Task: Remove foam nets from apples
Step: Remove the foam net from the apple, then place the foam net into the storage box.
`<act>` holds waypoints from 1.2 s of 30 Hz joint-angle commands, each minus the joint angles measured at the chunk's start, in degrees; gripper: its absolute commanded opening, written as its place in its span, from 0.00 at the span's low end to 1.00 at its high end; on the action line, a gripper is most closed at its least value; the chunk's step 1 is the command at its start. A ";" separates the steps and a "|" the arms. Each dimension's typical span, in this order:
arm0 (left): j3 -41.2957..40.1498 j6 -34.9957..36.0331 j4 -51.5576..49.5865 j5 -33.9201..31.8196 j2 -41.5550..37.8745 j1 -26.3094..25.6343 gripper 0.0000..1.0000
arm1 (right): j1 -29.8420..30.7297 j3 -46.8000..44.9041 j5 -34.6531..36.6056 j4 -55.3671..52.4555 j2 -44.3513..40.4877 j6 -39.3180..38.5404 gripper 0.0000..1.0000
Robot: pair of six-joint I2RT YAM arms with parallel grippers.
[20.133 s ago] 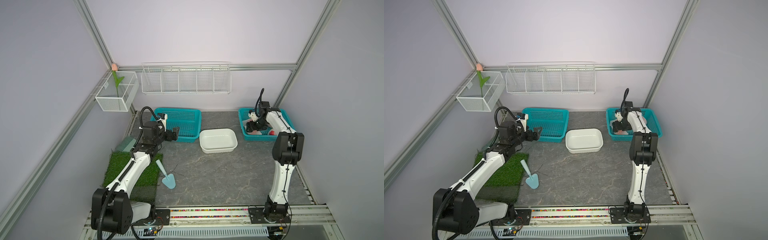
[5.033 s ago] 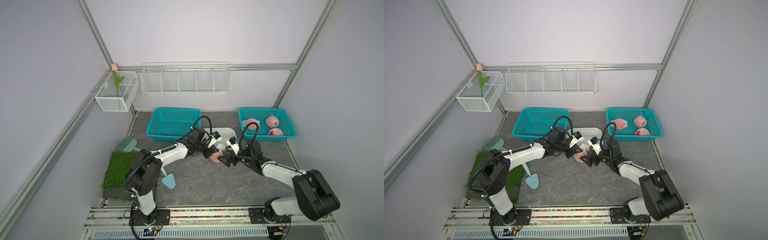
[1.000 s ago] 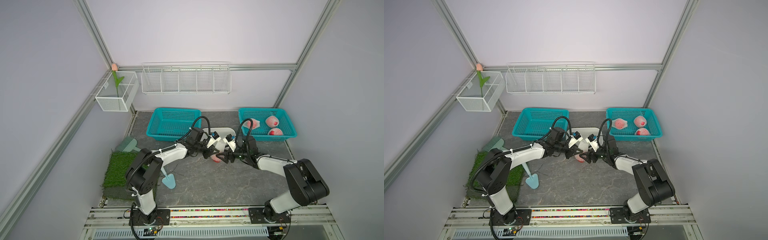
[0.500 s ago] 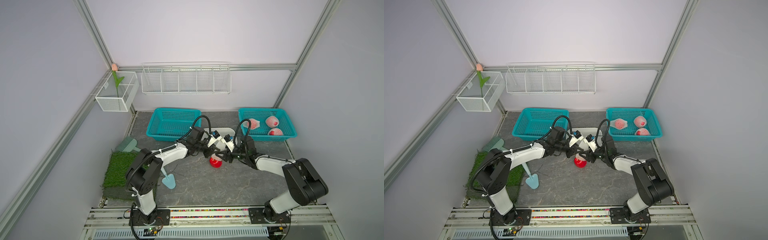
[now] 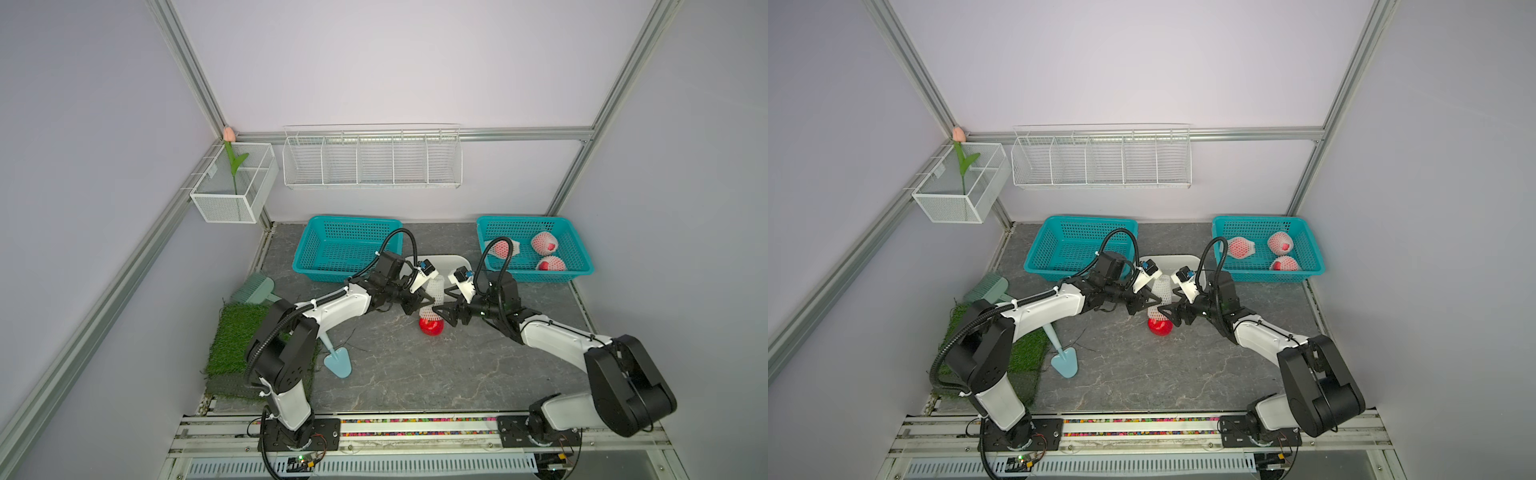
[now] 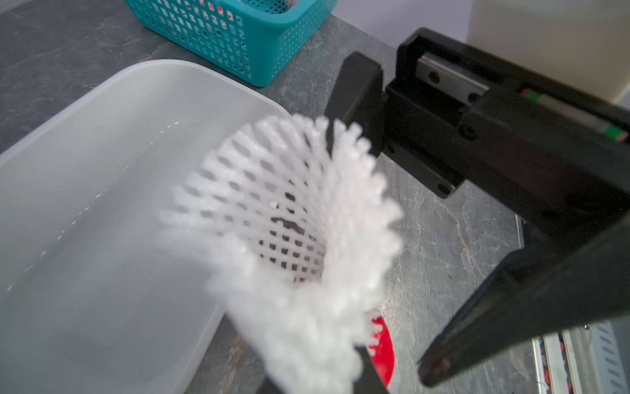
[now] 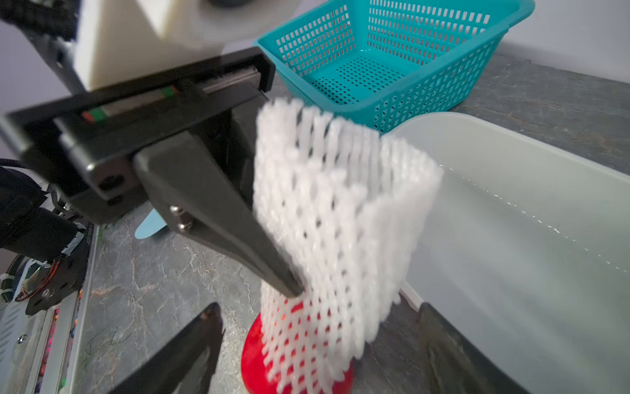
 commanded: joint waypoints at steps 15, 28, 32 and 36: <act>7.10 -11.88 -2.17 -10.77 -2.68 0.95 0.23 | -0.91 -3.94 8.10 -6.74 -10.26 1.38 0.89; 27.85 -25.44 -6.94 -10.28 17.91 0.95 0.26 | -1.45 -4.66 10.15 -10.55 -14.16 1.67 0.89; 28.41 -28.19 -5.61 -10.50 20.72 1.20 0.32 | -1.45 -5.44 10.35 -9.51 -13.77 2.59 0.89; 29.14 -28.80 -6.72 -10.32 22.09 1.30 0.39 | -1.51 -5.99 10.06 -8.43 -12.60 3.60 0.89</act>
